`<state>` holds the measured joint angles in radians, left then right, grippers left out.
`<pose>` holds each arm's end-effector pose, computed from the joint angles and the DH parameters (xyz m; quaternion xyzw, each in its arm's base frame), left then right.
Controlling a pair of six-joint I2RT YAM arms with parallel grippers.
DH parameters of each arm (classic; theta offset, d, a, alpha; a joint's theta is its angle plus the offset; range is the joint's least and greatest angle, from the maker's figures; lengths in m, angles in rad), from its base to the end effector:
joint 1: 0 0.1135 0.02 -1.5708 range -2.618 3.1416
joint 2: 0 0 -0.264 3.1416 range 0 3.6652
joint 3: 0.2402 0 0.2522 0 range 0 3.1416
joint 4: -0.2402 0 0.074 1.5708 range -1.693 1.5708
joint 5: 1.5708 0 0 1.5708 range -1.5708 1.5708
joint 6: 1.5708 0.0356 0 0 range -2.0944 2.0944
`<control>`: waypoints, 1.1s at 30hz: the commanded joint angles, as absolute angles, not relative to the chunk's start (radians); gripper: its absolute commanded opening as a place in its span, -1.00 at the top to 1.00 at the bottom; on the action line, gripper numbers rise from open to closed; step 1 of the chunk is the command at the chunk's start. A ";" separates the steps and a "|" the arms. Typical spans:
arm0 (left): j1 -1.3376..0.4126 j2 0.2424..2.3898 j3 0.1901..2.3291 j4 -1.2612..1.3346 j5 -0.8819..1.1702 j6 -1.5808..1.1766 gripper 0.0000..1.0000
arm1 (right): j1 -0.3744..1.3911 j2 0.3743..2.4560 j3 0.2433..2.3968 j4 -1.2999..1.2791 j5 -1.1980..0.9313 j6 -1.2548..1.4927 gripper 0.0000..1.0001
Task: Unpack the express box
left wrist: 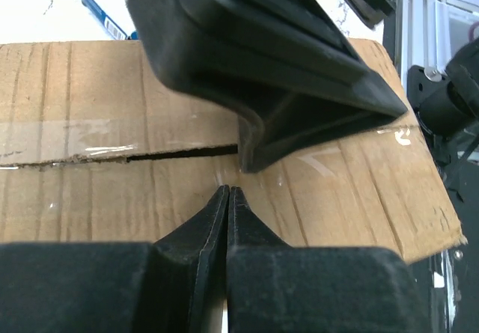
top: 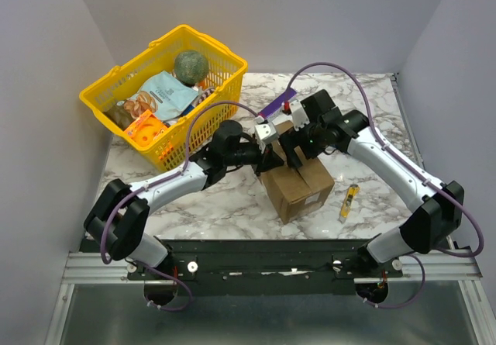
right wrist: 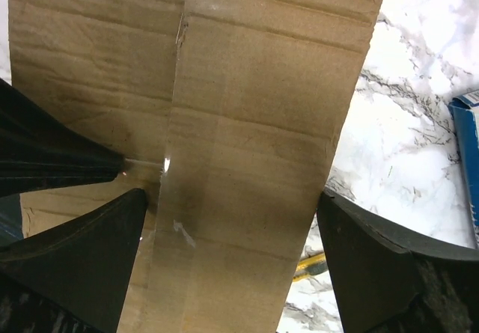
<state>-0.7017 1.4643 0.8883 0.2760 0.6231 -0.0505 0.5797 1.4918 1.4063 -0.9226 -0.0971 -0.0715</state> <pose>0.2374 -0.2278 0.2625 0.4174 0.6676 -0.4370 0.4348 0.2547 0.1709 0.3230 -0.3197 0.9048 0.1148 0.2567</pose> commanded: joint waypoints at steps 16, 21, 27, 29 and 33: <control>-0.673 1.549 0.887 0.149 0.541 -0.064 0.80 | 0.638 1.361 1.375 -0.673 0.442 -0.531 -0.81; -0.675 1.562 0.884 0.132 0.546 -0.048 0.80 | 0.572 1.359 1.413 -0.684 0.400 -0.523 -0.76; -0.673 1.568 0.899 0.109 0.546 -0.020 0.80 | 0.433 1.413 1.457 -0.718 0.276 -0.496 -0.75; -0.673 1.565 0.905 0.098 0.557 -0.005 0.79 | 0.371 1.420 1.454 -0.735 0.178 -0.500 -0.74; -0.673 1.562 0.919 0.072 0.563 0.034 0.80 | 0.290 1.469 1.446 -0.768 0.082 -0.439 -0.65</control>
<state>-0.6868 1.5227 0.9455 0.2996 0.5774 -0.0368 0.3828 1.4071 1.4376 -0.6968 0.1413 -0.4633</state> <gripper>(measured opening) 0.103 0.870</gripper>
